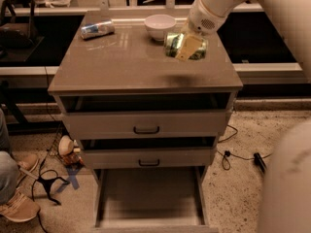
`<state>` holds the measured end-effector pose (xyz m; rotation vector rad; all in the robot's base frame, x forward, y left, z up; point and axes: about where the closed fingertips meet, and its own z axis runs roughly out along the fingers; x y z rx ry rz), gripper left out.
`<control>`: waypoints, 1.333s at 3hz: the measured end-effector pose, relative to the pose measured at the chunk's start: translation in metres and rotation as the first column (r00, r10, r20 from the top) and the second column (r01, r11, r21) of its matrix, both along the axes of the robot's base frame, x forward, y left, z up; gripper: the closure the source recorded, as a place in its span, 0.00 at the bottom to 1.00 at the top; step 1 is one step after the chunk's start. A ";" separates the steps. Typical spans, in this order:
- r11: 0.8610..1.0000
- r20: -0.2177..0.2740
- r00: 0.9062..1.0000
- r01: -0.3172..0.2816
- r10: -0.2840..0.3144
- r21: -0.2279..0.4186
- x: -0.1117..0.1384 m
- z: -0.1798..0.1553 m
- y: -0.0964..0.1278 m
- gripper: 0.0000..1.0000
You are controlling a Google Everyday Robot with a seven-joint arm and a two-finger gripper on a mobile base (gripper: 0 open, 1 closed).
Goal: Place green can into bottom drawer
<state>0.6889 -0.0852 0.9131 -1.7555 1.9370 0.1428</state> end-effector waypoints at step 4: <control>0.997 -0.276 0.961 0.025 -0.004 0.071 -0.121 -0.094 -0.034 1.00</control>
Offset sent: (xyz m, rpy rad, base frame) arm -0.1647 -0.0423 -0.0903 0.0635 0.3355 0.0146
